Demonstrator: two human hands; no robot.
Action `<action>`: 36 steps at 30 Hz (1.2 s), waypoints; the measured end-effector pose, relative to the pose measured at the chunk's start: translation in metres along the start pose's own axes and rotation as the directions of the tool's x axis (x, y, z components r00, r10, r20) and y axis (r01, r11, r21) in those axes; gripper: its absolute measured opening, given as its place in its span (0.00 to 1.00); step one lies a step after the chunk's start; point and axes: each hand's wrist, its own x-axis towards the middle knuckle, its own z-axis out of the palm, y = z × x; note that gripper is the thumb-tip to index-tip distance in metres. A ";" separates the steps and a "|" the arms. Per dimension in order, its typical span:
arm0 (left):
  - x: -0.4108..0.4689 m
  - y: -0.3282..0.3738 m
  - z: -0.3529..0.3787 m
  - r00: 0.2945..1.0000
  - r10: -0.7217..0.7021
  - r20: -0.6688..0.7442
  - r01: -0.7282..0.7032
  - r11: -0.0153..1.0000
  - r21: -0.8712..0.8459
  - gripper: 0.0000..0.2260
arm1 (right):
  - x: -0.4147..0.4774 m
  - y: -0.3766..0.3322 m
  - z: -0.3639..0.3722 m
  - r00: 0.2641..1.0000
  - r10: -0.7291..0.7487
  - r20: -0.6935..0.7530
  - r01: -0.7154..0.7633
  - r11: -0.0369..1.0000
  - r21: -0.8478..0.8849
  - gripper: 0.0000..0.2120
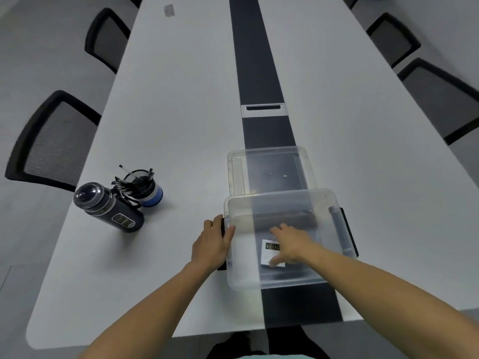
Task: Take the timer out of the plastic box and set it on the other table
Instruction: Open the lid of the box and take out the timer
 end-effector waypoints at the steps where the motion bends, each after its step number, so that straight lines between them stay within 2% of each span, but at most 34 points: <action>1: -0.001 -0.001 0.000 1.000 -0.002 0.016 0.002 1.000 -0.006 0.24 | 0.001 -0.003 0.006 1.000 0.005 0.013 -0.005 0.999 -0.036 0.44; 6: -0.002 0.002 0.004 0.999 -0.029 0.046 0.030 0.999 -0.034 0.23 | 0.006 -0.009 0.027 0.999 0.026 -0.023 -0.029 0.988 -0.154 0.38; 8: -0.002 0.002 0.004 0.998 -0.030 0.046 0.032 0.999 -0.037 0.23 | 0.007 -0.009 0.030 0.997 0.048 -0.058 -0.056 0.989 -0.139 0.35; 11: -0.001 0.000 0.005 0.998 -0.030 0.053 0.031 0.999 -0.026 0.23 | 0.007 -0.006 0.029 0.990 0.093 -0.110 -0.095 0.995 -0.009 0.35; 14: -0.001 0.000 0.006 0.998 -0.035 0.052 0.036 0.999 -0.020 0.22 | 0.006 -0.001 0.028 0.973 0.173 -0.151 -0.137 0.966 0.221 0.34; 20: 0.003 0.000 0.008 0.998 -0.042 0.056 0.042 0.999 0.007 0.22 | 0.013 0.014 0.025 0.933 0.350 -0.080 -0.214 0.721 0.659 0.36; 24: 0.003 0.001 0.007 0.997 -0.046 0.059 0.044 0.999 0.025 0.22 | 0.016 0.019 0.026 0.906 0.422 0.026 -0.169 0.304 0.938 0.23; 26: 0.005 0.001 0.006 0.996 -0.047 0.070 0.044 0.998 0.041 0.22 | 0.015 0.018 0.025 0.889 0.458 0.025 -0.134 0.208 0.969 0.19; 31: 0.011 0.001 -0.002 0.991 -0.054 0.126 0.039 0.993 0.115 0.23 | 0.002 0.020 0.014 0.856 0.517 0.013 -0.042 0.045 0.998 0.11; 33: 0.015 0.002 -0.009 0.986 -0.042 0.164 0.014 0.985 0.171 0.23 | -0.007 0.026 0.006 0.842 0.538 -0.020 -0.005 0.046 0.999 0.09; 36: 0.021 0.010 -0.024 0.983 -0.028 0.183 -0.025 0.958 0.284 0.22 | -0.026 0.035 -0.007 0.834 0.545 -0.090 0.042 0.100 0.994 0.09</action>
